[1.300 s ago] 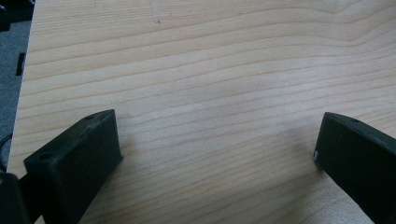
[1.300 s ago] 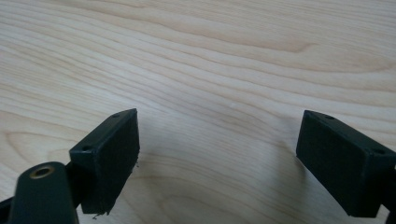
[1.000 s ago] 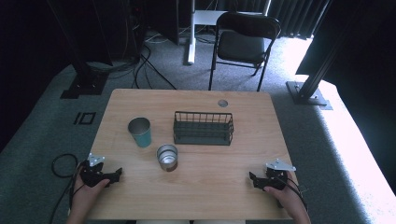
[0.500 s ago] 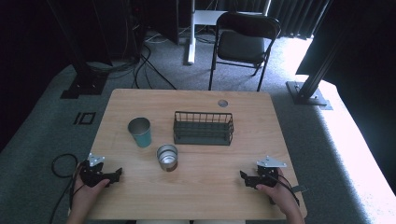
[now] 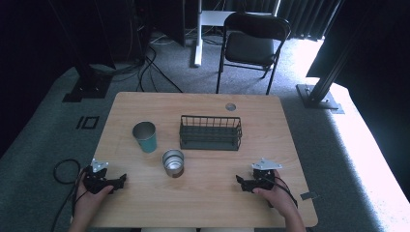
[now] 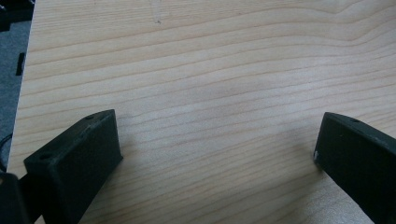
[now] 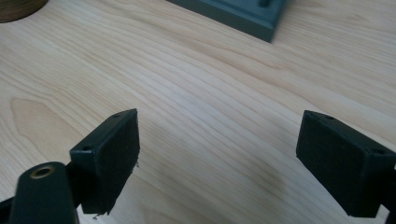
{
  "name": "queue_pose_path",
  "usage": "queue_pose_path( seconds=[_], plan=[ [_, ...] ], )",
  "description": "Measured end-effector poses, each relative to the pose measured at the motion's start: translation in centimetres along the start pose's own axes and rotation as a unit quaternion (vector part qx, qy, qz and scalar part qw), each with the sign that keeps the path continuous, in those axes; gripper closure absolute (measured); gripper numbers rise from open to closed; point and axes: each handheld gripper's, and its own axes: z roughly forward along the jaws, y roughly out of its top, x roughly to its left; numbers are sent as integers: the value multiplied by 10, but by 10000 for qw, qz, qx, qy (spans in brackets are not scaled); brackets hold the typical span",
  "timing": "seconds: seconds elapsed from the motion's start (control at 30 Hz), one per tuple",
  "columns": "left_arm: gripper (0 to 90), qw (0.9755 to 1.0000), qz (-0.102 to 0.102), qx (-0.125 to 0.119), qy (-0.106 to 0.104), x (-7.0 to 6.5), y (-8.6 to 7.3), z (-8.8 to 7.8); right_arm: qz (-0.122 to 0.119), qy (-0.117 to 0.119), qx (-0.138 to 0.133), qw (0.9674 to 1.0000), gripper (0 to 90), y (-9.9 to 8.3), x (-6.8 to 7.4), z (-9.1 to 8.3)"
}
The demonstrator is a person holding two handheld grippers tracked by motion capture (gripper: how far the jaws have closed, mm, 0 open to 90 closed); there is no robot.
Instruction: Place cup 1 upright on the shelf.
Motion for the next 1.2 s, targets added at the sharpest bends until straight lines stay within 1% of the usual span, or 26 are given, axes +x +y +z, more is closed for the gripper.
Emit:
queue_pose_path(
  seconds=[0.13, 0.23, 0.27, 0.3, 0.33, 0.57, 0.7, 0.97, 1.0, 1.03, 1.2],
  plan=[
    [10, 10000, 0, 0, 0, 0, 0, 0, -69, 84, -19, 9999, 132, 4, 5, 4],
    [10, 10000, 0, 0, 0, 0, 0, 0, -158, 278, -101, 9994, 132, 9, 12, 9],
    [10, 10000, 1, 1, 0, 0, 0, 0, -188, 306, -105, 9993, 132, 10, 14, 10],
    [10, 10000, 1, 1, 0, 0, 0, 0, -188, 306, -105, 9993, 132, 10, 14, 10],
    [10, 10000, 0, 1, 0, 0, 0, 0, -267, 353, -118, 9990, 132, 13, 18, 11],
    [10, 10000, 1, 0, 1, 0, 0, 0, -381, 498, -187, 9979, 132, 21, 28, 17],
    [10, 10000, 0, 0, 0, 0, 0, 0, -404, 563, -216, 9974, 132, 25, 32, 20],
    [10, 10000, 0, 0, 0, 0, 0, 0, -569, 875, -358, 9939, 133, 37, 46, 28],
    [10, 10000, 0, 0, 0, 0, 0, 0, -569, 875, -358, 9939, 133, 37, 46, 28],
    [10, 10000, 0, 0, 1, 0, 0, 0, -594, 912, -372, 9934, 133, 40, 50, 31],
    [10, 10000, 0, 1, 0, 0, 0, 0, -674, 993, -415, 9919, 133, 46, 59, 37]
  ],
)
